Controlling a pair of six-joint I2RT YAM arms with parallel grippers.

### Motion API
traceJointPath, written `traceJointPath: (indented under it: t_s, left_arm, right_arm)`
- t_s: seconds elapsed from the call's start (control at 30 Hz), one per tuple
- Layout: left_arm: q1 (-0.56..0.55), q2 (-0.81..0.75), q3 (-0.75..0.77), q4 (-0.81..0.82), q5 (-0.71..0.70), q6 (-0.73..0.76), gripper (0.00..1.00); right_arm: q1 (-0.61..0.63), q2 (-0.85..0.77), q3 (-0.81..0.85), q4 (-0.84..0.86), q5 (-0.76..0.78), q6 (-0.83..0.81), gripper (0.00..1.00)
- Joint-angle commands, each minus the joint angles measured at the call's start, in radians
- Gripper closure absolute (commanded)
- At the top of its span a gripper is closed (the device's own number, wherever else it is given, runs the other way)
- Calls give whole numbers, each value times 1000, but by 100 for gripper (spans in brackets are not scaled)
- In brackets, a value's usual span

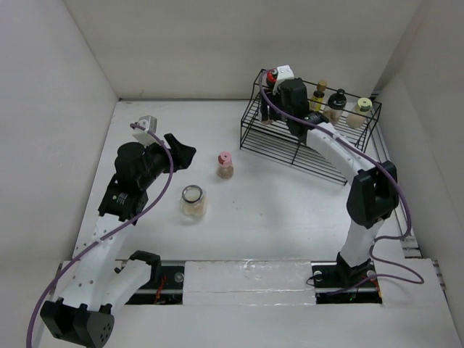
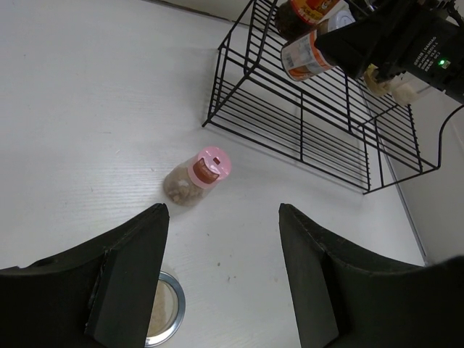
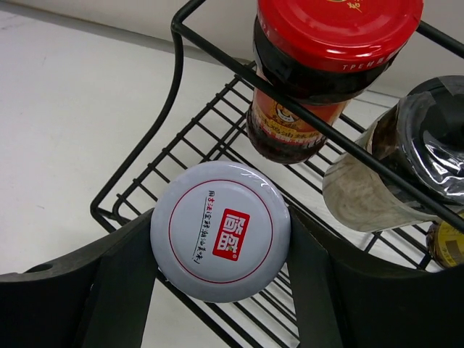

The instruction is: Organize the condiment bottles

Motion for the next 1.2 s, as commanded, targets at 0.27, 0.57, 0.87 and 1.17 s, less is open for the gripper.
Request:
traceJointPath:
  t_s: [0.27, 0.57, 0.87, 1.17]
  left_arm:
    - [5, -24, 14, 37, 13, 3, 41]
    - [5, -24, 14, 37, 13, 3, 41]
    - [5, -24, 23, 28, -8, 3, 41]
    - [5, -24, 23, 19, -36, 3, 41]
  right_arm:
    - [37, -3, 61, 100, 76, -36, 23]
    - [46, -67, 72, 91, 86, -54, 15]
    - [114, -210, 52, 91, 77, -83, 11]
    - [215, -298, -118, 183, -120, -40, 56]
